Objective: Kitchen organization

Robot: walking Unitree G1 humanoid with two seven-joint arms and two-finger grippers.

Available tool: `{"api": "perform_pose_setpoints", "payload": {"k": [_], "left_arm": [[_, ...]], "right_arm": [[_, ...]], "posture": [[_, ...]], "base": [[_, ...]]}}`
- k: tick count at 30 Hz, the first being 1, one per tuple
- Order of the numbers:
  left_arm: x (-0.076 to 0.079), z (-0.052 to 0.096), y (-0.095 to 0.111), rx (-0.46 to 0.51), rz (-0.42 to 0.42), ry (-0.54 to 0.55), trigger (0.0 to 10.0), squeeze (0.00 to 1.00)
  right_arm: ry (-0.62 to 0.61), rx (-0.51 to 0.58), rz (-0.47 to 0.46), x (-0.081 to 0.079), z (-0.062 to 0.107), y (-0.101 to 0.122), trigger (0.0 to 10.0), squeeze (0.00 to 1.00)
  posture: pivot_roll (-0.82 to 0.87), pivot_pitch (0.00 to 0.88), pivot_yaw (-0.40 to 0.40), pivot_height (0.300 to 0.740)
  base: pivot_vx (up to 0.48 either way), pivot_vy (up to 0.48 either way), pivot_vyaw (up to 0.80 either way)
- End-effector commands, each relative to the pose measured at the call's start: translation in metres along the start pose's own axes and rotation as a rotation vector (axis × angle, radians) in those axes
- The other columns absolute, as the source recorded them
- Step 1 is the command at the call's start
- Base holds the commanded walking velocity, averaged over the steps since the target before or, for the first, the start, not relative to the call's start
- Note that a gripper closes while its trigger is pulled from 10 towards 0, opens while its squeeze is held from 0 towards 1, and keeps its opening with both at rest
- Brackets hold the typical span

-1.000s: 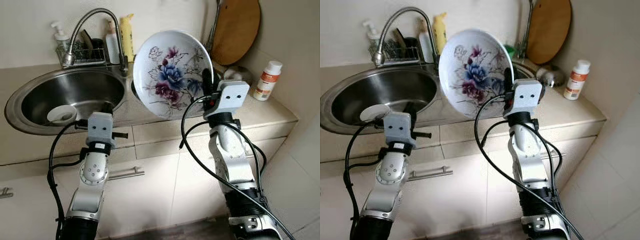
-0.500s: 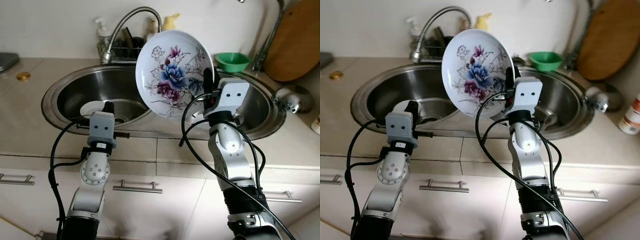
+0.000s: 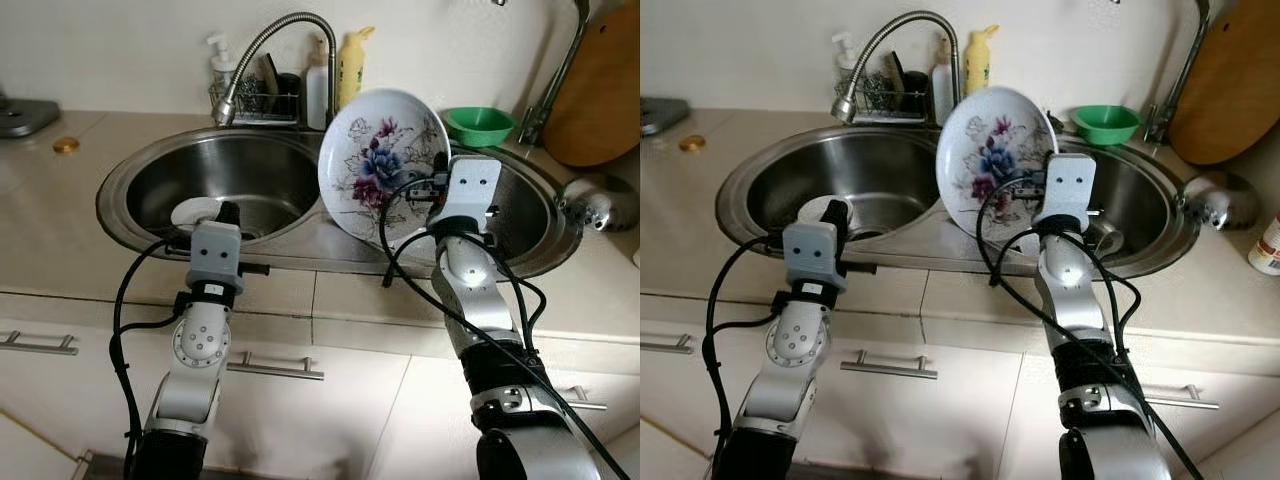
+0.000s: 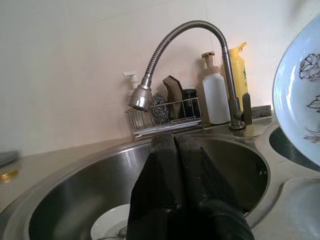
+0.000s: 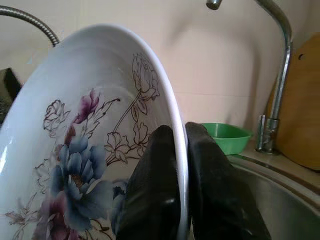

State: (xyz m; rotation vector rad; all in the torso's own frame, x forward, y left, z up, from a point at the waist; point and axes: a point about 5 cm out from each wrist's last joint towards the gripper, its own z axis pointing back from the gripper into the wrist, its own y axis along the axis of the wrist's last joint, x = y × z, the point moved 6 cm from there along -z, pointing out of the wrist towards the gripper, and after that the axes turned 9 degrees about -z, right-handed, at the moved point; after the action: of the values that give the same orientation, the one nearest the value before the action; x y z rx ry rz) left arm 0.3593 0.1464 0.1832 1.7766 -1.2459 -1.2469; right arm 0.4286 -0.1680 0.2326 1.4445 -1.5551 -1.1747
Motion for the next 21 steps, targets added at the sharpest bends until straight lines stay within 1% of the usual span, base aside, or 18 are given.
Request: {"api": "perform_pose_setpoints", "payload": {"k": [1,3,5,8,11,14,15,16,17,18,19,21], "left_arm": [[0.002,0.000,-0.002,-0.011,-0.005,-0.008,10.0,0.00],[0.001,0.000,-0.002,-0.012,-0.006,-0.007,10.0,0.00],[0.001,0.000,-0.002,-0.012,-0.006,-0.006,10.0,0.00],[0.001,0.000,-0.003,-0.013,-0.006,-0.007,10.0,0.00],[0.002,0.000,-0.003,-0.014,-0.006,-0.008,10.0,0.00],[0.002,0.000,-0.003,-0.015,-0.007,-0.010,10.0,0.00],[0.002,0.000,-0.003,-0.015,-0.007,-0.011,10.0,0.00],[0.002,0.000,-0.003,-0.015,-0.008,-0.012,10.0,0.00],[0.002,0.000,-0.003,-0.015,-0.008,-0.012,10.0,0.00],[0.002,0.000,-0.003,-0.015,-0.008,-0.012,10.0,0.00],[0.002,0.000,-0.003,-0.015,-0.008,-0.012,10.0,0.00],[0.002,0.000,-0.003,-0.017,-0.009,-0.011,10.0,0.00]], "right_arm": [[-0.027,-0.026,0.042,0.006,-0.002,-0.006,0.0,0.00],[-0.057,-0.058,0.089,0.015,-0.005,-0.013,0.0,0.00],[-0.091,-0.064,0.120,0.023,-0.008,-0.015,0.0,0.00],[-0.113,-0.060,0.146,0.029,-0.013,-0.013,0.0,0.00],[-0.102,-0.069,0.167,0.027,-0.016,-0.014,0.0,0.00],[0.019,-0.220,0.173,0.006,-0.014,-0.042,0.0,0.00],[0.057,-0.279,0.176,-0.001,-0.011,-0.053,9.6,0.00],[0.068,-0.304,0.182,-0.003,-0.010,-0.058,9.6,0.00],[0.068,-0.304,0.182,-0.003,-0.010,-0.058,9.6,0.00],[0.078,-0.337,0.166,-0.005,-0.009,-0.063,10.0,0.00],[0.078,-0.337,0.166,-0.005,-0.009,-0.063,10.0,0.00],[0.117,-0.400,0.174,-0.011,-0.005,-0.074,10.0,0.00]], "posture": [[0.15,0.000,0.000,0.740],[0.14,0.000,-0.002,0.740],[0.15,0.000,-0.002,0.740],[0.15,0.000,-0.002,0.740],[0.15,0.000,-0.002,0.740],[0.15,0.000,-0.002,0.740],[0.15,0.000,-0.002,0.740],[0.15,0.000,-0.002,0.740],[0.15,0.000,-0.002,0.740],[0.15,0.000,-0.005,0.740],[0.15,0.000,-0.005,0.740],[0.15,0.000,-0.005,0.740]], "base": [[0.000,0.000,0.00],[0.000,0.000,0.00],[0.000,0.000,0.00],[0.000,0.000,0.00],[0.000,0.000,0.00],[0.000,0.000,0.00],[0.000,0.000,0.00],[0.000,0.000,0.00],[0.000,0.000,0.00],[0.000,0.000,0.00],[0.000,0.000,0.00],[0.000,0.000,0.00]]}}
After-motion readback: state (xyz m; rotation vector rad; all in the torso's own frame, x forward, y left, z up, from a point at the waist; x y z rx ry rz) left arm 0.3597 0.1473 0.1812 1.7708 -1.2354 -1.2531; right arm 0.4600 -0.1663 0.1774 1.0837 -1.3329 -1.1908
